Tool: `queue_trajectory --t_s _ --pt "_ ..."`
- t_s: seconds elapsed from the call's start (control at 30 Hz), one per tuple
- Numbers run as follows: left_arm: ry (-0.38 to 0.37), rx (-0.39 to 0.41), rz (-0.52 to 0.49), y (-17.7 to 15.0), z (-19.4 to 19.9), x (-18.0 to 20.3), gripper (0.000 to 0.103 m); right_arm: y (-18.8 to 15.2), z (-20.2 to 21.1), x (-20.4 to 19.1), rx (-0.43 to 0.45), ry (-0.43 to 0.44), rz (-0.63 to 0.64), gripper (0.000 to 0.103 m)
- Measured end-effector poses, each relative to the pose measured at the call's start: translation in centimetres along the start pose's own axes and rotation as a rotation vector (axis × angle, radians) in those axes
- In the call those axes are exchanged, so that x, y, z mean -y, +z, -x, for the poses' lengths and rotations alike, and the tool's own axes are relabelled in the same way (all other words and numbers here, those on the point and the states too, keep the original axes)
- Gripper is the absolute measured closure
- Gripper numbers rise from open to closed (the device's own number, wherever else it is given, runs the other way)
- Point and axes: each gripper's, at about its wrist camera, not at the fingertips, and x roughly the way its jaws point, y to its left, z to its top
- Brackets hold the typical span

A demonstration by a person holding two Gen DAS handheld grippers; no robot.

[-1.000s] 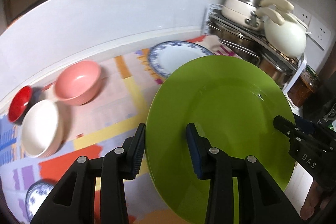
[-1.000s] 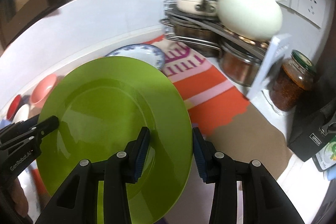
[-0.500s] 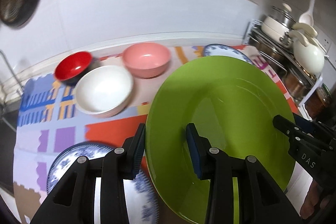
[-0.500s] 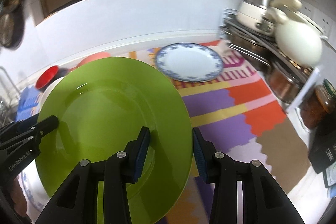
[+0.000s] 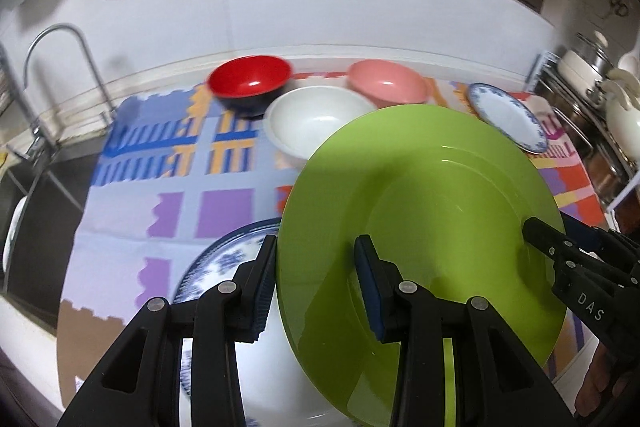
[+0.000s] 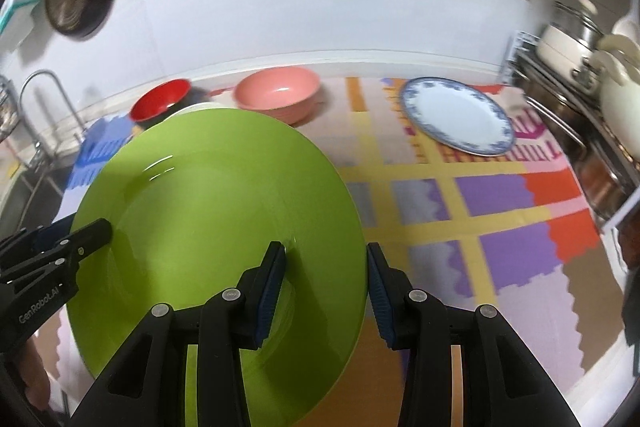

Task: Organize plates and bowls
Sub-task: 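Lift the lime-green plate and carry it over the blue-and-white plate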

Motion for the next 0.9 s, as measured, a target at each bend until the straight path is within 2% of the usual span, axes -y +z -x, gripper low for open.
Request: queue_trajectory --t_s 0.5,0.9 --pt "0.074 -0.085 0.09 -3.4 -0.4 -6.9 0.064 -0.9 -2.3 -7.6 -0.082 0.079 0.128 0.061" --pt "0.097 -0.164 0.141 -5.7 -2.3 -9.3 0.064 -2.4 -5.1 -10.7 -0.174 0.114 0.179 0.061"
